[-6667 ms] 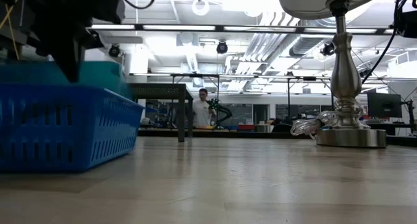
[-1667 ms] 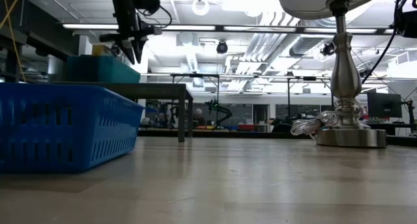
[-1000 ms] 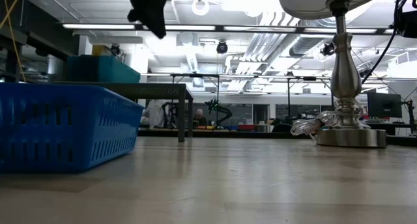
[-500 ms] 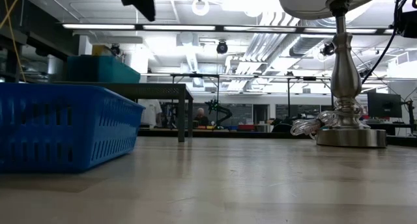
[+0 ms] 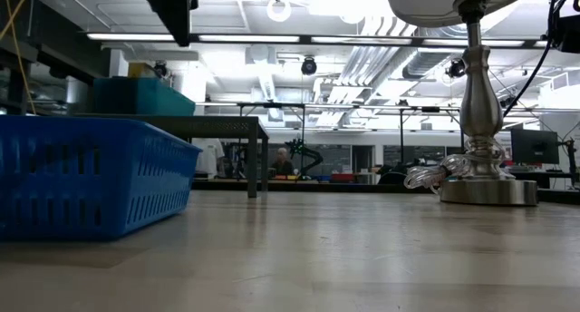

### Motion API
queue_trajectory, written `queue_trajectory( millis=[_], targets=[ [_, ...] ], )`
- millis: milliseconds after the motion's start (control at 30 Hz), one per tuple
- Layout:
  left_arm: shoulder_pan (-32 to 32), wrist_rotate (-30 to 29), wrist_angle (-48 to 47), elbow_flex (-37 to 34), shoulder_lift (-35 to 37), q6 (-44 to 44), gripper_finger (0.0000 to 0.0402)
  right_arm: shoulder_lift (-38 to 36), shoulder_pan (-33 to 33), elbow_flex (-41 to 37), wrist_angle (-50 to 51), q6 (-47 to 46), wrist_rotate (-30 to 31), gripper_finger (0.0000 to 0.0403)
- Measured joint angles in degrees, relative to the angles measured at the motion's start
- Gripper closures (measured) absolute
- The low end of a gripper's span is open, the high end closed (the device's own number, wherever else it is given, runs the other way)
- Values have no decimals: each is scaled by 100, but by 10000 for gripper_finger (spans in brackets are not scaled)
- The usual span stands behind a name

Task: Pick & Place Office Desk Supplies
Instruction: Put the blue bin on the shelf

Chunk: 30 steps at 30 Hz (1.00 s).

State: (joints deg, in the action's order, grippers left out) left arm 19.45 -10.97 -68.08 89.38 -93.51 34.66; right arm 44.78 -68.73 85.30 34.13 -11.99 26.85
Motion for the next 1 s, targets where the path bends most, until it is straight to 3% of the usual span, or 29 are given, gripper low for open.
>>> queue_trajectory(
  millis=[567,1000],
  targets=[
    [1057,-536,590,-2,-577,2240,320,0,-2,0,0,0,0,283],
    [868,415,82,-4,-644,4049,320,0,-2,2,0,0,0,283]
  ],
)
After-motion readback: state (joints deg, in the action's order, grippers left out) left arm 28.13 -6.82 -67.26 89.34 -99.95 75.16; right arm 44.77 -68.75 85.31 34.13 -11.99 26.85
